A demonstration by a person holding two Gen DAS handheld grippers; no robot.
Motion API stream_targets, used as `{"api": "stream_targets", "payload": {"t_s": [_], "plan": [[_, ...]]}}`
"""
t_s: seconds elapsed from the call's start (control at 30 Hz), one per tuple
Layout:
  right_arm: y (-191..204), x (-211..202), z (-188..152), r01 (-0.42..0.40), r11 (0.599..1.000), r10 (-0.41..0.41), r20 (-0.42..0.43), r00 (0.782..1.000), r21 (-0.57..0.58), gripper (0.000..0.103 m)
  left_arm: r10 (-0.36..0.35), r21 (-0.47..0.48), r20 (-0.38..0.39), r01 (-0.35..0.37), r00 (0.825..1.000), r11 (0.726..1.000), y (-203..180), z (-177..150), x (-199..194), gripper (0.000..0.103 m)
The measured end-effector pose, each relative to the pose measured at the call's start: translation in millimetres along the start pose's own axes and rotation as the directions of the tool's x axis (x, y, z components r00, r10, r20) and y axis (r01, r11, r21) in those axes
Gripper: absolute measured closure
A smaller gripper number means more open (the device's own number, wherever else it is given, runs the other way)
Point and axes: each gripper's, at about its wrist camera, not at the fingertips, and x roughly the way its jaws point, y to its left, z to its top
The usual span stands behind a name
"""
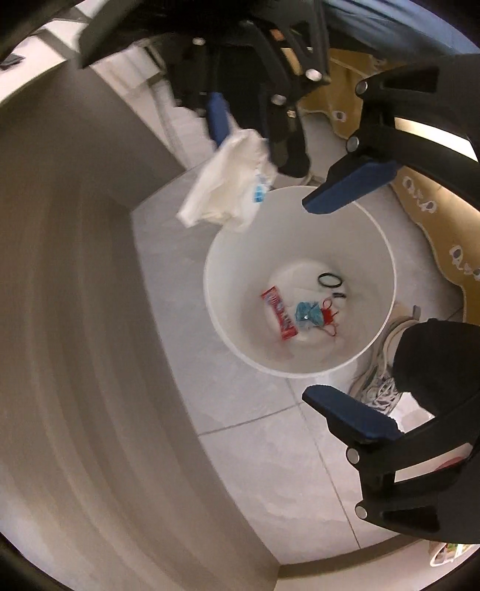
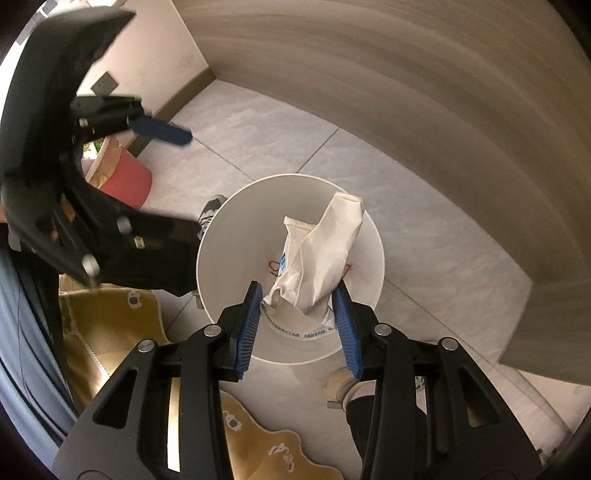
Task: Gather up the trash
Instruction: 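Raise both open grippers and return to the bed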
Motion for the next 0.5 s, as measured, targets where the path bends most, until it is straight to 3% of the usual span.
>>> {"api": "stream_targets", "payload": {"t_s": [0.23,0.27,0.33,0.5], "plan": [[7.8,3.1,-4.3,-0.005,0.999,0.004,-0.018,1.000,-0.041,0.064,0.043,-0.061,0.060,-0.039,0.997,0.997,6.9,2.2,-18.5,0.007],[9.7,4.2,-5.2,-0.012,0.999,0.011,-0.028,1.000,-0.044,0.060,0.046,-0.059,0.059,-0.043,0.997,0.997,8.0,2.6,-18.5,0.007],[12.9,5.0,-6.8,-0.007,0.999,0.006,-0.035,0.999,-0.043,0.007,0.055,-0.050,0.063,-0.052,0.997,0.997,6.3,4.0,-22.5,0.007],[12.8,0.0,-12.5,0.080,0.997,-0.080,-0.015,0.997,-0.013,0.005,0.067,-0.045,0.100,-0.062,0.993,0.997,2.9,2.9,-38.8,0.006]]}}
